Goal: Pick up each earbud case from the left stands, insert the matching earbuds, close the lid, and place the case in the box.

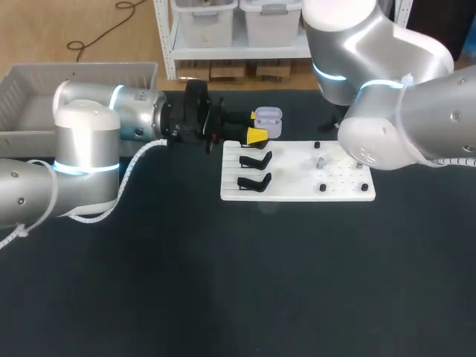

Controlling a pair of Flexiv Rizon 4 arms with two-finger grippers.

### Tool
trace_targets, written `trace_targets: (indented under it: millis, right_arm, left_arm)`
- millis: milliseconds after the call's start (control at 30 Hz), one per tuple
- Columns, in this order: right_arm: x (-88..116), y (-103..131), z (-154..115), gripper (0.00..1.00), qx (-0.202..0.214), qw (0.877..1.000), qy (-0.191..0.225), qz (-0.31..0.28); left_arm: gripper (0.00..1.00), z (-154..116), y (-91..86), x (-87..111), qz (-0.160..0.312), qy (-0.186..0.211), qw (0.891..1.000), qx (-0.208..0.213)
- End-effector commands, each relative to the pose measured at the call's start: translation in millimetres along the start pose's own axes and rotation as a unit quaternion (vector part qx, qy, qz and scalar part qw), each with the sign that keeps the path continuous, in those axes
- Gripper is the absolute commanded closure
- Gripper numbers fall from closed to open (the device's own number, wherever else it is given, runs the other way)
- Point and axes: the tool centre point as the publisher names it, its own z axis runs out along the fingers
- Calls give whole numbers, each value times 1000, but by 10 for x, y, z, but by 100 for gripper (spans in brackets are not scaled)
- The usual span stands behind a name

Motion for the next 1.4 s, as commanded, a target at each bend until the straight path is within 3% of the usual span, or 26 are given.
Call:
trace_targets:
  millis: [33, 100, 267, 467, 700, 867, 1100, 1400]
  right_arm:
    - [-3, 5, 14, 78, 0, 1000, 1, 0]
    - [0, 6, 17, 81, 0, 1000, 2, 1]
    - [3, 6, 20, 100, 0, 1000, 3, 1]
    - [3, -44, -72, 100, 2, 1000, -3, 4]
    - [-38, -187, -577, 100, -3, 999, -38, 21]
    - [-10, -229, -1004, 100, -32, 998, -45, 24]
    - [130, -146, -1505, 100, -110, 994, -17, -9]
    - [142, -137, -1548, 100, -114, 993, -15, -16]
  left_arm:
    - [100, 0, 5, 2, 0, 1, 1000, 0]
    - [100, 0, 5, 2, 0, 1, 1000, 0]
    - [100, 0, 5, 2, 0, 1, 1000, 0]
    - [100, 0, 5, 2, 0, 1, 1000, 0]
    - [100, 0, 5, 2, 0, 1, 1000, 0]
    - [100, 0, 5, 2, 0, 1, 1000, 0]
    - [100, 0, 5, 2, 0, 1, 1000, 0]
    - [100, 0, 5, 2, 0, 1, 1000, 0]
